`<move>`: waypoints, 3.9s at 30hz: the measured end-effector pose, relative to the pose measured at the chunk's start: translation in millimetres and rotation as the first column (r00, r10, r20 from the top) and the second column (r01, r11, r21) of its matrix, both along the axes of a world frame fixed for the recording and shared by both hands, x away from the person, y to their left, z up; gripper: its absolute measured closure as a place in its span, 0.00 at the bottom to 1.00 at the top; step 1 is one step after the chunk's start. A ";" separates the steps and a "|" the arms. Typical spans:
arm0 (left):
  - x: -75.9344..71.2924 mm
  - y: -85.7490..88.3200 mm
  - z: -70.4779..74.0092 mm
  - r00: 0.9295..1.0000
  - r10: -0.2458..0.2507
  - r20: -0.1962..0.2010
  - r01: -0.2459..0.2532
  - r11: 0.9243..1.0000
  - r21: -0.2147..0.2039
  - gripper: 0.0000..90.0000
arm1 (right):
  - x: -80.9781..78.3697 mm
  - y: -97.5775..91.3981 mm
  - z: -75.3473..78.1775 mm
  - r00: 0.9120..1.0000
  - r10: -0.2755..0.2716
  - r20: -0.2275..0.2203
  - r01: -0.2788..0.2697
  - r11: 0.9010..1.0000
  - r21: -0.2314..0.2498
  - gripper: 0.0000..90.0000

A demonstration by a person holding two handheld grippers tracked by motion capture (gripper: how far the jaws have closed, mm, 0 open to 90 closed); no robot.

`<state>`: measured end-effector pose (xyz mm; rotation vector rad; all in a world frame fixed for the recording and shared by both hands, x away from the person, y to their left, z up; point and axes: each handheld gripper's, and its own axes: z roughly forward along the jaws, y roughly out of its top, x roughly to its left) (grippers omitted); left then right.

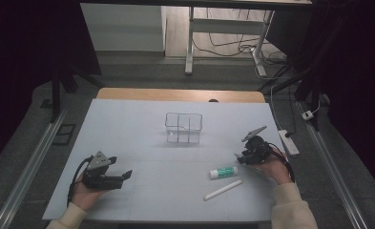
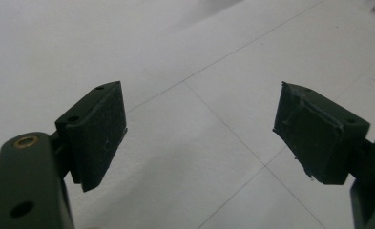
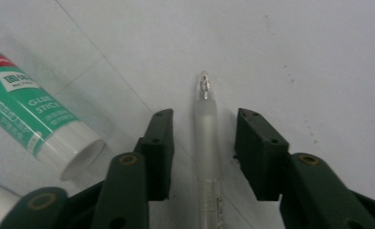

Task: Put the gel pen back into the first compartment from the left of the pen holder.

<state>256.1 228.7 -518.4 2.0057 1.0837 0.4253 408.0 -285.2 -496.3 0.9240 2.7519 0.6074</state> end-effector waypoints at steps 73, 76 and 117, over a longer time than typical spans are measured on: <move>-0.7 4.7 0.3 1.000 0.018 0.007 -0.018 1.000 0.001 0.20 | -20.8 -9.3 62.3 0.972 -0.035 0.232 -0.041 0.949 0.313 0.89; -0.7 4.4 -0.1 1.000 0.018 0.007 -0.018 1.000 0.003 0.20 | -21.4 -8.9 63.3 0.969 -0.041 0.243 -0.042 0.944 0.327 0.89; -1.3 4.6 0.5 1.000 0.015 0.009 -0.015 1.000 0.000 0.20 | -29.4 36.5 65.4 0.923 -0.123 0.364 -0.099 0.839 0.535 0.89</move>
